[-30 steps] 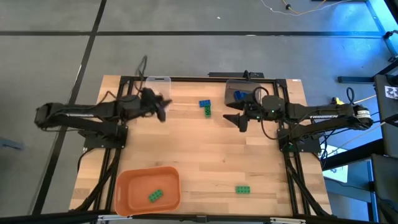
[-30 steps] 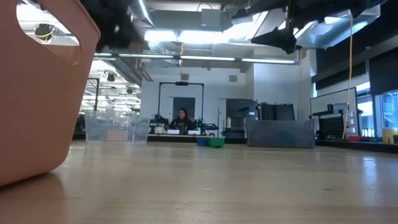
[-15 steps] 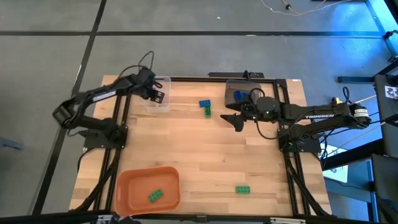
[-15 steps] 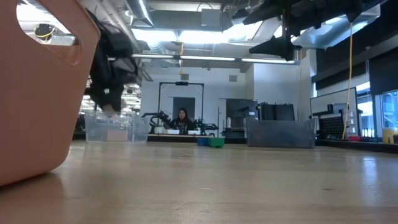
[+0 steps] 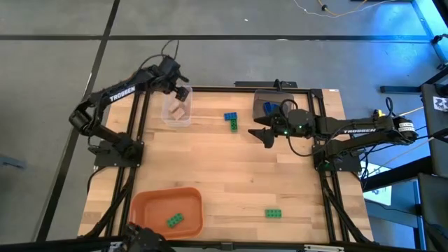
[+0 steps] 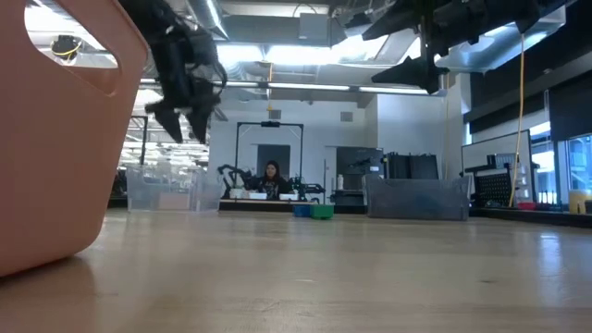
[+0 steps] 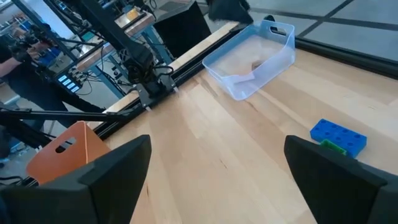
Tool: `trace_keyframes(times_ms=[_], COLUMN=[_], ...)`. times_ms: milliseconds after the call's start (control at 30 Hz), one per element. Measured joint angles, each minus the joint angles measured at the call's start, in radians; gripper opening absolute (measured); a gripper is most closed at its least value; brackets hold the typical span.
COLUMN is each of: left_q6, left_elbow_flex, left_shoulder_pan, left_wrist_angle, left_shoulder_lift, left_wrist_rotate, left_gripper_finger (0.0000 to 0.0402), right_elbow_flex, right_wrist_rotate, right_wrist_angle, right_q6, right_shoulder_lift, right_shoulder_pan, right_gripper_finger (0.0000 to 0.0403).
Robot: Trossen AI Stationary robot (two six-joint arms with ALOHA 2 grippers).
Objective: Sort & place blocks by color
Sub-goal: Put the brown wooden block into the transparent bin, then put the bottom green game piece into the orange bin
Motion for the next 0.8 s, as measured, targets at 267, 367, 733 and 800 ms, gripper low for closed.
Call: trace_keyframes(times_ms=[267,367,733,800], left_q6=[-0.076,-0.139,-0.367,-0.364], left_elbow_flex=[0.142,0.078,-0.508,-0.584], left_shoulder_pan=[-0.003,-0.079,-0.683,-0.786], left_wrist_angle=[-0.182,-0.054,0.955,1.093], left_shoulder_lift=[-0.061,-0.171,-0.593,-0.612], left_wrist_rotate=[0.125,0.166,0.068,-0.006], left_gripper_finger=[0.0372,0.0365,0.0355,0.0355], right_elbow_flex=[0.000,0.000,0.000,0.000], right_wrist_rotate=[-0.003,-0.025,-0.207,-0.222], right_wrist_angle=[-0.002,-0.002,-0.017,-0.017], right_q6=[-0.023,-0.025,-0.024,-0.030], right_shoulder_lift=[0.000,0.000,0.000,0.000], right_shoulder_pan=[0.001,0.001,0.007,0.015], right_gripper_finger=[0.0368,0.0368,0.0368,0.0368])
